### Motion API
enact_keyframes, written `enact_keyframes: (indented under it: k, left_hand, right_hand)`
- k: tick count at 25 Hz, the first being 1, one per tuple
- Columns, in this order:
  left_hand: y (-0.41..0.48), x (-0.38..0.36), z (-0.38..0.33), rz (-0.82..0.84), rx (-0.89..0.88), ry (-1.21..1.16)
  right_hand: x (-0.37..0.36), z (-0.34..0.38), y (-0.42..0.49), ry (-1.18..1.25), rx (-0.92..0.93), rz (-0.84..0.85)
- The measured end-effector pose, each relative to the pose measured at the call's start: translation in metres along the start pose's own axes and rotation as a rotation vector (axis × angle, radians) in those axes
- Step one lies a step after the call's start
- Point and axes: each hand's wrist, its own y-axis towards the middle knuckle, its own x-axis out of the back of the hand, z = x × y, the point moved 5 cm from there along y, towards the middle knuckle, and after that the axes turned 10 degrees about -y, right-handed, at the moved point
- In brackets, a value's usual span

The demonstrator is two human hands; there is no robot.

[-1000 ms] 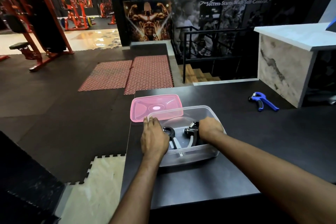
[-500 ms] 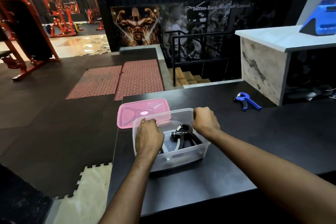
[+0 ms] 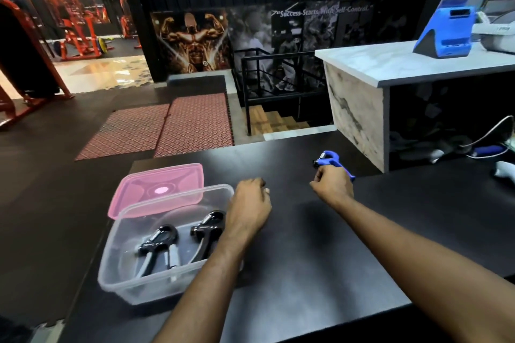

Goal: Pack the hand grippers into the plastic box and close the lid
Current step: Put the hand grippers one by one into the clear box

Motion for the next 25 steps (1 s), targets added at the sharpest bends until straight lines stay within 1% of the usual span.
enact_keyframes:
  k: [3,5,8,11,16,19,22,25]
  left_hand:
    - [0.02,-0.051,-0.022,0.059,0.047,0.021]
    - [0.029,-0.083,-0.024,0.09,0.118,0.017]
    - [0.026,-0.116,-0.014,0.125,0.23,0.013]
    - [0.019,-0.14,-0.004,0.163,0.279,0.059]
    - [0.023,-0.144,-0.002,0.088,0.307,0.151]
    - [0.028,-0.142,-0.005,0.052,0.334,0.163]
    - [0.032,-0.141,-0.003,0.074,0.33,0.172]
    - [0.033,-0.135,-0.005,0.084,0.337,0.152]
  right_hand:
    - [0.0,-0.041,0.045,-0.006,-0.023,0.031]
    - [-0.003,-0.065,0.075,0.0,-0.032,0.052]
    - [-0.01,-0.088,0.112,-0.023,0.014,0.022]
    - [-0.028,-0.098,0.137,-0.1,0.079,0.042]
    - [-0.049,-0.097,0.161,-0.06,0.109,0.114]
    - [-0.051,-0.097,0.168,-0.059,0.1,0.153]
    - [-0.051,-0.095,0.168,-0.089,0.07,0.168]
    - [-0.052,-0.091,0.159,-0.061,0.058,0.131]
